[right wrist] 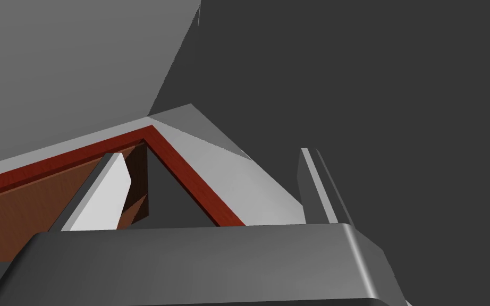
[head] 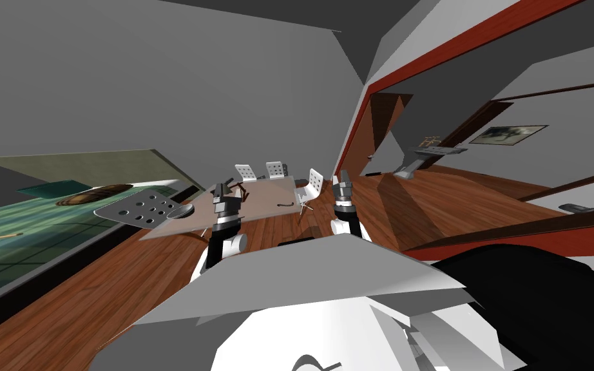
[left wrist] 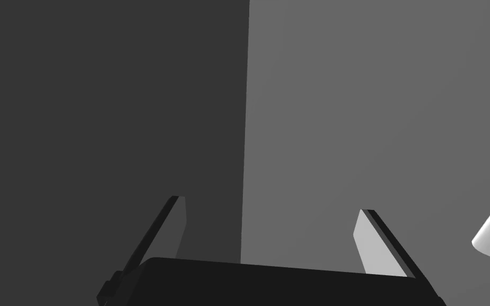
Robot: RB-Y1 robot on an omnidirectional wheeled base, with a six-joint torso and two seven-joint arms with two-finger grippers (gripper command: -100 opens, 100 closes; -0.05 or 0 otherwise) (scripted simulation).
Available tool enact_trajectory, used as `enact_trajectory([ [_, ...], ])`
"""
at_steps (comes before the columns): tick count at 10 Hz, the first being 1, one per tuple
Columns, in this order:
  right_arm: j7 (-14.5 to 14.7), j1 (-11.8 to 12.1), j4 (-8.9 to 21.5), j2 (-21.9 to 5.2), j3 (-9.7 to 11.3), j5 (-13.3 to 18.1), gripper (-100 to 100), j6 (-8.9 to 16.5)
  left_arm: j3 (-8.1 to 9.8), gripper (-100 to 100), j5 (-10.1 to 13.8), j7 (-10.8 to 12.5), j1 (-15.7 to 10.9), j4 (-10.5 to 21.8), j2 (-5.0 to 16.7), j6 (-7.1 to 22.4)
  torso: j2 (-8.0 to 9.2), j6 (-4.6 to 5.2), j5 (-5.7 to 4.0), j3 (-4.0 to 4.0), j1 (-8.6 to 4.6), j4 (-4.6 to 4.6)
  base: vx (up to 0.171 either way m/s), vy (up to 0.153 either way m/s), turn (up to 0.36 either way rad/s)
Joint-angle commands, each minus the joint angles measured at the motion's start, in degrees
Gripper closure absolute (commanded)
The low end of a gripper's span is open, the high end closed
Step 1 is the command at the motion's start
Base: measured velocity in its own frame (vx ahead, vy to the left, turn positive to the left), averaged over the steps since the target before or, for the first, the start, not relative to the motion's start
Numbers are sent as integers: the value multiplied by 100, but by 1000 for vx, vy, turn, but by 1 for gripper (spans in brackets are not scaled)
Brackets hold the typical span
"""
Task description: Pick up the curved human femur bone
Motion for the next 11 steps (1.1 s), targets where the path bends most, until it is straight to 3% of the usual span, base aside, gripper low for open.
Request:
enact_trajectory([
  [1, 0, 0, 0, 0, 0, 0, 0, 0, 69, -100, 38, -33, -234, 286, 40, 112, 0, 0, 0, 0, 0, 0, -41, 28, -47],
  [4, 0, 0, 0, 0, 0, 0, 0, 0, 119, -100, 67, -51, -382, 633, 66, 182, 0, 0, 0, 0, 0, 0, -22, 22, -26],
  [6, 0, 0, 0, 0, 0, 0, 0, 0, 221, -100, 127, -88, -693, 1026, 108, 336, -2, 0, 0, -1, -1, 0, -30, 28, -48],
  [7, 0, 0, 0, 0, 0, 0, 0, 0, 221, -100, 127, -88, -693, 1163, 108, 336, 3, 0, 1, 2, 2, 1, -30, 27, -27],
  [11, 0, 0, 0, 0, 0, 0, 0, 0, 357, -100, 208, -148, -1179, 1929, 157, 605, -1, -2, 0, 0, -1, 0, -22, 22, -41],
])
